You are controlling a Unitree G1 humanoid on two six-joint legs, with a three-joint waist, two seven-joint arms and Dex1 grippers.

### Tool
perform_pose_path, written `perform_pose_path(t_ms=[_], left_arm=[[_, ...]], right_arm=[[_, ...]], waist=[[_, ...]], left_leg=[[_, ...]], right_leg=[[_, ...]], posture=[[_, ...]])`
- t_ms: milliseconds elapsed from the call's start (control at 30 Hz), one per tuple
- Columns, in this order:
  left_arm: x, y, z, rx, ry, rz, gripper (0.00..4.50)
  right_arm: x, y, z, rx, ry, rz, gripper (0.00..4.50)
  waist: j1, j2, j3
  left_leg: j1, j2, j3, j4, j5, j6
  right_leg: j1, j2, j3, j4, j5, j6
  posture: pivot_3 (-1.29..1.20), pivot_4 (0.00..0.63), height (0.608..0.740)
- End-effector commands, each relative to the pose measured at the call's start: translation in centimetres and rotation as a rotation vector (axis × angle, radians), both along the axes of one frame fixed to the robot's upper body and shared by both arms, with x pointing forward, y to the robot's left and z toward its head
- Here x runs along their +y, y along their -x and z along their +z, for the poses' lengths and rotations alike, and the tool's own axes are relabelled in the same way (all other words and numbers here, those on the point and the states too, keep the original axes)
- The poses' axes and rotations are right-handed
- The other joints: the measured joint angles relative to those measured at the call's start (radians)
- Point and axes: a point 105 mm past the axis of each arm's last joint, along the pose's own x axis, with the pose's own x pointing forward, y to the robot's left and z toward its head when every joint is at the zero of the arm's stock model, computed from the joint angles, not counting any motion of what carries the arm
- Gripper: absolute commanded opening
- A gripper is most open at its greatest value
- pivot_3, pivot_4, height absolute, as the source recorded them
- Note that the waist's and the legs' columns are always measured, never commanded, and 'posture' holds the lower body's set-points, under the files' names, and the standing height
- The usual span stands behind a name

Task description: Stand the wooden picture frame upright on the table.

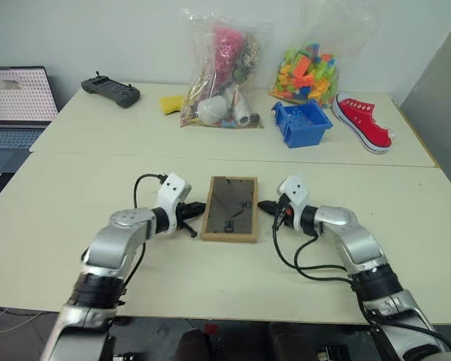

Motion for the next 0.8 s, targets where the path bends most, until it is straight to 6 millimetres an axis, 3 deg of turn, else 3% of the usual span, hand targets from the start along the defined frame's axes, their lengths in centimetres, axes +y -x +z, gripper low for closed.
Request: perform_pose_path(t_ms=[33, 233, 300, 367, 400, 433, 633, 700, 800], left_arm=[[-2.4, 4.2, 0.8, 0.060, 0.025, -0.187, 0.01], [-1.2, 7.4, 0.5, 0.156, -0.026, -0.220, 0.01], [1.1, 7.0, 0.6, 0.155, -0.044, -0.152, 0.01], [2.3, 6.2, 1.1, 0.124, -0.026, -0.093, 0.01], [2.6, 6.0, 1.5, 0.160, 0.062, -0.057, 0.01], [2.8, 6.0, 1.8, 0.190, 0.128, -0.039, 0.39], [1.8, 9.9, 2.5, 0.561, 0.585, -0.078, 1.66], [1.6, 10.4, 2.6, 0.612, 0.649, -0.088, 2.05], [1.4, 10.1, 1.1, 0.687, 0.735, -0.029, 2.75]], right_arm=[[1.3, 3.2, 1.6, -0.015, -0.010, 0.159, 0.00], [-1.9, 2.3, 0.6, -0.042, 0.107, 0.053, 0.00], [-4.0, 1.3, 0.7, -0.066, 0.155, -0.019, 0.00], [-4.8, 1.0, 1.0, -0.072, 0.166, -0.036, 0.00], [-5.0, 1.2, 1.1, -0.070, 0.167, -0.027, 0.00], [-5.1, 1.2, 1.1, -0.068, 0.168, -0.022, 0.00], [-5.4, 1.1, 0.9, -0.052, 0.157, -0.018, 0.00], [-5.3, 1.0, 0.9, -0.045, 0.147, -0.018, 0.00], [-4.4, 2.2, 0.3, -0.026, 0.151, 0.032, 0.00]], waist=[[0.001, 0.000, 0.000], [0.006, 0.000, 0.000], [0.006, 0.000, 0.000], [0.006, 0.000, 0.000], [0.006, 0.000, 0.000], [0.007, 0.000, 0.000], [0.003, -0.001, 0.000], [0.003, -0.001, 0.000], [0.005, -0.001, -0.001]], left_leg=[[0.000, 0.000, 0.000, 0.000, 0.000, 0.000], [0.000, -0.001, 0.000, 0.001, 0.000, 0.001], [0.000, -0.001, 0.000, 0.001, 0.000, 0.001], [0.001, -0.001, 0.000, 0.001, 0.000, 0.001], [0.001, -0.001, 0.000, 0.001, 0.000, 0.001], [0.001, -0.001, 0.000, 0.001, 0.000, 0.001], [0.000, 0.000, 0.000, 0.000, -0.001, 0.001], [0.000, 0.000, -0.001, 0.000, -0.001, 0.001], [0.001, 0.000, -0.002, 0.001, 0.000, 0.001]], right_leg=[[0.000, 0.000, 0.000, 0.000, 0.000, 0.000], [0.000, 0.000, 0.000, 0.000, 0.000, 0.000], [0.000, 0.000, 0.000, -0.001, 0.000, 0.000], [0.000, 0.000, 0.000, -0.001, 0.000, 0.000], [0.000, 0.000, 0.000, -0.001, -0.001, 0.000], [0.000, 0.000, 0.000, -0.001, -0.001, 0.000], [0.000, 0.001, 0.000, -0.002, -0.001, -0.001], [0.000, 0.001, 0.000, -0.001, -0.001, -0.001], [0.001, 0.001, 0.000, 0.000, -0.001, -0.001]], posture=[[0.00, 0.150, 0.740], [0.00, 0.150, 0.740], [0.00, 0.150, 0.740], [0.00, 0.150, 0.740], [0.00, 0.150, 0.740], [0.00, 0.150, 0.740], [0.00, 0.150, 0.740], [0.00, 0.150, 0.740], [0.00, 0.150, 0.740]])
